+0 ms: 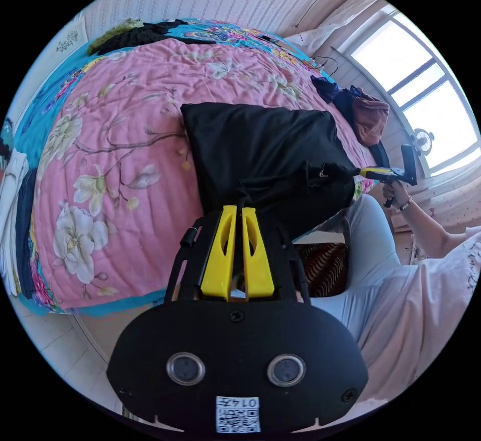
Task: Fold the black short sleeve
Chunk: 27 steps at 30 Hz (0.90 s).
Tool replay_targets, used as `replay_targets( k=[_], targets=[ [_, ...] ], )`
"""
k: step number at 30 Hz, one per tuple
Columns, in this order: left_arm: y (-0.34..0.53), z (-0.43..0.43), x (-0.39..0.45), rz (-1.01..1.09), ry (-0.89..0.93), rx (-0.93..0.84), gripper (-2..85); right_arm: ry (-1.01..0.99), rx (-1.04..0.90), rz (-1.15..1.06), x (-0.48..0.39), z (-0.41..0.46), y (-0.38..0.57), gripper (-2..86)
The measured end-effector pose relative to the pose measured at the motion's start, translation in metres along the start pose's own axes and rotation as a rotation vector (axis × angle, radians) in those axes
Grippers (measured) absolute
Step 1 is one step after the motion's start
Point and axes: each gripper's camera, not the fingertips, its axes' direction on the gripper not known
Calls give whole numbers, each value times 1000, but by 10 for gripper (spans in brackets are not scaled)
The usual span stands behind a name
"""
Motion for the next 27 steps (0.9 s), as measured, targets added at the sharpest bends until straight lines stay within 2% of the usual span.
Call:
replay_targets(
  k=[4, 7, 10, 14, 18, 20, 23, 27],
  targets=[
    [13, 3, 11, 12, 17, -42, 0, -24, -14, 14, -10, 3, 6, 0],
    [23, -1, 15, -23, -36, -73, 31, 0, -52, 24, -18, 4, 7, 2],
    [34, -13, 24, -40, -101, -73, 50, 96, -103, 10, -32, 3, 6, 9],
    [37, -24, 68, 54, -177, -39, 61, 172, -50, -64, -81, -1, -3, 57],
    [30, -1, 105, 109, -233, -38, 91, 118, -28, 87, -88, 22, -21, 101],
    [27, 21, 112, 133, -249, -88, 91, 97, -78, 161, -83, 38, -30, 92],
    [25, 43, 116, 159, -304, -157, 62, 109, -91, 188, -88, 43, -37, 27],
    [32, 23, 127, 203, -235, -144, 14, 77, -100, 137, -102, 29, -37, 10]
  ],
)
